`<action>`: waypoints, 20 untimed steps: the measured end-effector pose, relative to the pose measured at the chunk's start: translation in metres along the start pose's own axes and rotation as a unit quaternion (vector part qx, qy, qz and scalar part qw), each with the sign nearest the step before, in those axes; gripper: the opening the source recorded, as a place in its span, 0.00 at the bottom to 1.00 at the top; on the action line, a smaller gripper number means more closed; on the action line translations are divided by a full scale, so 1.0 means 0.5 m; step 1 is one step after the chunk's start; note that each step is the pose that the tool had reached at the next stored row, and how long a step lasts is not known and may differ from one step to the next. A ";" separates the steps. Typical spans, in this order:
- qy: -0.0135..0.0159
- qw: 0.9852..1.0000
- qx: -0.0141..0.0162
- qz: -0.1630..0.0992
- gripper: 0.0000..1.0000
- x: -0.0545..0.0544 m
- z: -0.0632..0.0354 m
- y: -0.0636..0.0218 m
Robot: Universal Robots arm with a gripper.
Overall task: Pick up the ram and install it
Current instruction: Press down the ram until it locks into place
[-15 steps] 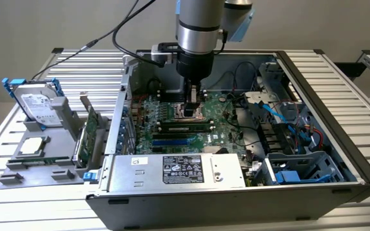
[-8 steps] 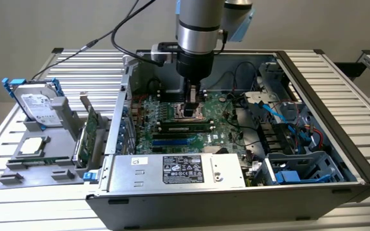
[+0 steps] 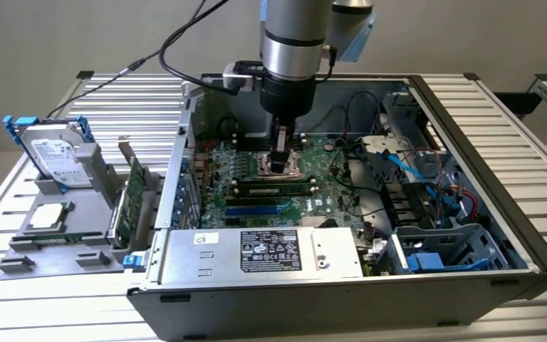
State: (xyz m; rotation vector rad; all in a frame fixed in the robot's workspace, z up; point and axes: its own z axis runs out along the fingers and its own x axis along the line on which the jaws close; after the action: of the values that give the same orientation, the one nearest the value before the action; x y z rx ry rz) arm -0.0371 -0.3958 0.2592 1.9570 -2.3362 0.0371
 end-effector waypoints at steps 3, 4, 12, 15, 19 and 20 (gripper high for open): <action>-0.001 1.000 -0.002 0.024 0.11 0.000 0.000 0.000; -0.001 1.000 -0.003 0.031 0.11 0.000 0.000 0.000; -0.004 0.995 -0.009 0.098 0.11 0.000 0.005 0.000; -0.005 0.992 -0.011 0.125 0.11 -0.001 0.012 0.000; -0.006 0.987 -0.014 0.161 0.11 -0.001 0.018 -0.001; -0.007 0.985 -0.015 0.170 0.11 -0.002 0.018 -0.001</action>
State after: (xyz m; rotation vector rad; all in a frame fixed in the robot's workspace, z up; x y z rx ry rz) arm -0.0371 -0.3958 0.2501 1.5285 -2.6331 0.0127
